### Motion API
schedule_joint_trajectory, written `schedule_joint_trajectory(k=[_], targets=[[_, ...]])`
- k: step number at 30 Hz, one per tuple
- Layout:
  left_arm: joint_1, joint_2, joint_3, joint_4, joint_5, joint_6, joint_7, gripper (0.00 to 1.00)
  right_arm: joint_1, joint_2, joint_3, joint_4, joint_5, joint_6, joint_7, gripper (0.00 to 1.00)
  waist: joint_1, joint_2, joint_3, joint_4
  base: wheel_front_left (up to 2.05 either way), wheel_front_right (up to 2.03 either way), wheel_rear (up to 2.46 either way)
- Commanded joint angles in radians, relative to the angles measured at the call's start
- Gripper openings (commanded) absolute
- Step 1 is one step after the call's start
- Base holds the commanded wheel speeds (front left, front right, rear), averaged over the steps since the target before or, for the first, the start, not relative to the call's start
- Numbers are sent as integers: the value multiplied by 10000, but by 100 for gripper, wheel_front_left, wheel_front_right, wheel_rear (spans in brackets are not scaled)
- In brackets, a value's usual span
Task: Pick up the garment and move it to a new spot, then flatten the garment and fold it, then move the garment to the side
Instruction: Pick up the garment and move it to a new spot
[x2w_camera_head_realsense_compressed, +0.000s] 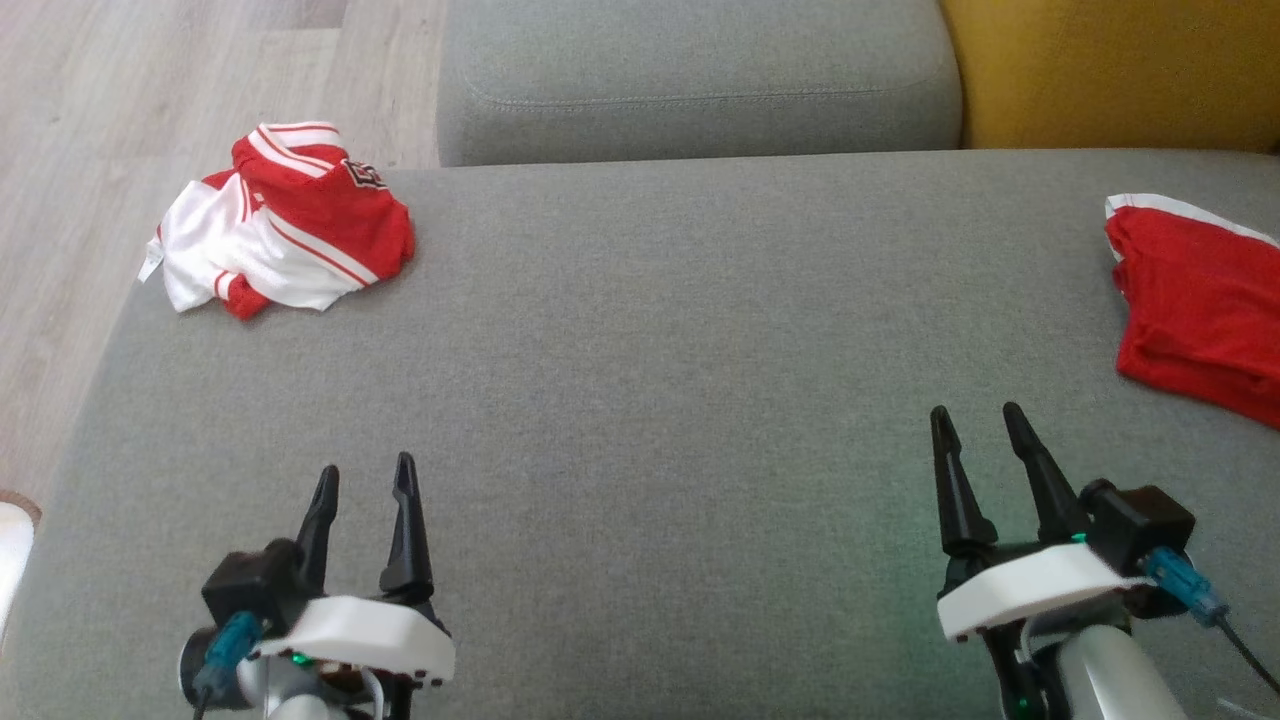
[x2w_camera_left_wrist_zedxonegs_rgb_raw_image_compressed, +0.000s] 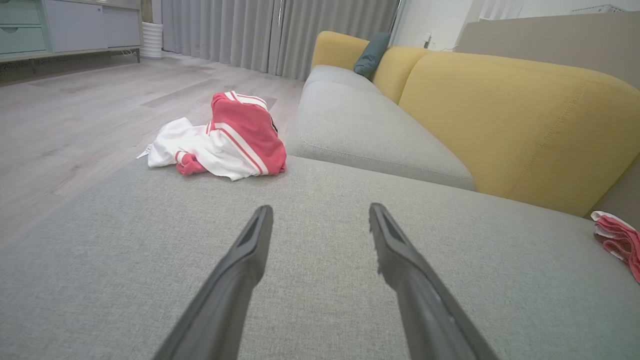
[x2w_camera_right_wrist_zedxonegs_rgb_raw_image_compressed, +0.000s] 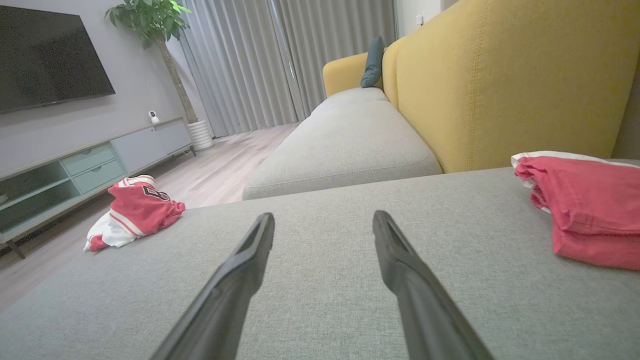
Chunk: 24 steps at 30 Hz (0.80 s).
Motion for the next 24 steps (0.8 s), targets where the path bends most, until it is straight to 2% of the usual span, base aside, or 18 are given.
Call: schedule_joint_trajectory(k=[1, 6, 10, 18, 24], targets=[[-273, 19, 228, -354, 0, 44, -122, 100, -101, 4, 259, -387, -76, 65, 13, 100, 1, 0, -5, 11, 0, 0, 0], [-277, 19, 173, -309, -16, 27, -122, 100, -10, 4, 312, -461, -89, 65, 83, 100, 1, 0, -44, 166, 0, 0, 0], [-299, 19, 113, -270, -7, 22, -122, 100, 69, 5, 340, -515, -100, 65, 86, 100, 1, 0, -110, 650, 0, 0, 0], [-266, 46, 220, -262, 190, -49, -122, 100, 248, 5, 469, -644, 60, 65, 32, 100, 1, 0, -316, 2788, 0, 0, 0], [-147, 143, 386, -367, 267, -55, -122, 100, 249, 5, 698, -686, 203, 65, -39, 100, 1, 0, -327, 4056, 0, 0, 0]])
